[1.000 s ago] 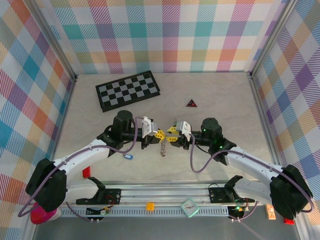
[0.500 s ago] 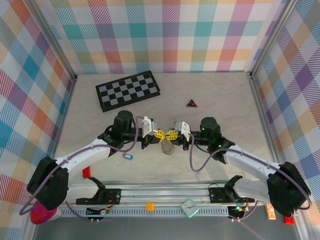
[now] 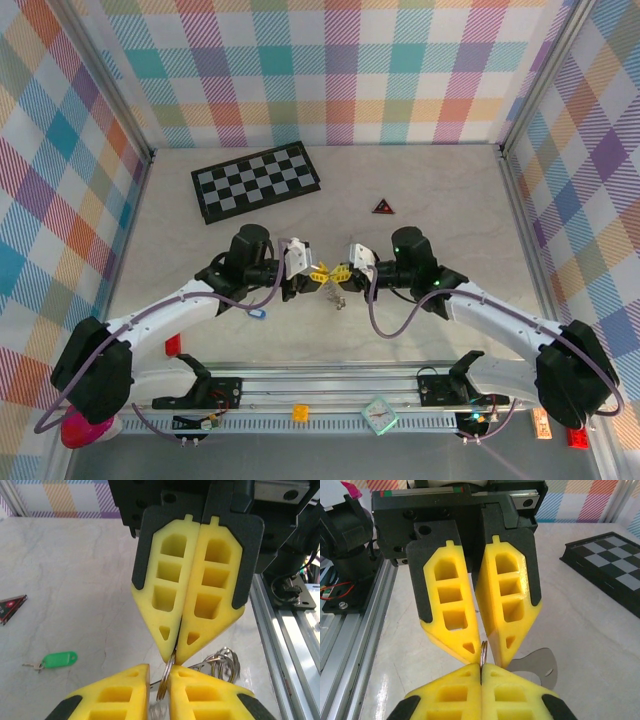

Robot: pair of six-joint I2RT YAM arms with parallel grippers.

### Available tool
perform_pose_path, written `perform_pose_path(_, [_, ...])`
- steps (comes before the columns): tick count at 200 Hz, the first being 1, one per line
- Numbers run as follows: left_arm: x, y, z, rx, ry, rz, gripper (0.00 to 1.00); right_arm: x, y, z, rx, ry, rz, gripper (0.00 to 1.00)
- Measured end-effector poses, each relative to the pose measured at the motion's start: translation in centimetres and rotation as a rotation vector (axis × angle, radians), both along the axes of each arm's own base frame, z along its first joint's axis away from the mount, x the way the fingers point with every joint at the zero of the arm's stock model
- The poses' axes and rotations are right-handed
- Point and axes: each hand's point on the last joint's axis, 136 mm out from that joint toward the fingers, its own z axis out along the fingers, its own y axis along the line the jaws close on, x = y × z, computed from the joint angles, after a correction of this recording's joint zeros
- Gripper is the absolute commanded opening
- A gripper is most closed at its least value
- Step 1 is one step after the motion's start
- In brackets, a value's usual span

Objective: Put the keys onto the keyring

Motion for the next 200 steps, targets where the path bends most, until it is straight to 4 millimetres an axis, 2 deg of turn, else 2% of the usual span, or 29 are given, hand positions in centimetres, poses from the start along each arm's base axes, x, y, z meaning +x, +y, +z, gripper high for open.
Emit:
perform_pose_path(15, [0.0, 0.1, -0.4, 0.026, 0.001, 0.005, 0.12, 0.0, 0.1, -0.3, -0.029, 0.003, 0.003, 0.0])
perform_pose_path(38, [-0.4, 0.3, -1.0, 0.065, 0.014, -0.002, 0.0, 0.2, 0.3, -0.5, -0.074, -0.002, 0.004, 0.0])
perform_pose_path(49, [-0.5, 0.3, -1.0, 0.075, 0.009, -0.007, 0.0, 0.1, 0.4, -0.6, -0.087, -0.005, 0.006, 0.0])
perform_pose_path(62, [-0.5, 0.4, -0.9, 0.079, 0.003, -0.009, 0.0, 0.1, 0.4, -0.5, -0.09, -0.012, 0.005, 0.27])
perform_pose_path(78, [-0.6, 0.4, -0.6, 0.076, 0.001, -0.01, 0.0, 0.4, 0.5, 0.1, -0.068, -0.036, -0.007, 0.34])
perform_pose_path(104, [-0.8, 0.3, 0.3, 0.034, -0.016, -0.006, 0.0, 0.7, -0.1, 1.4, 0.017, -0.089, -0.044, 0.34])
perform_pose_path(154, [-1.2, 0.1, 0.8, -0.06, -0.001, 0.007, 0.0, 0.8, -0.5, -0.3, 0.065, -0.022, -0.066, 0.31])
perform_pose_path(200, [-1.2, 0.0, 1.3, -0.12, 0.004, 0.018, 0.0, 0.6, -0.2, 0.1, 0.112, 0.006, -0.045, 0.23])
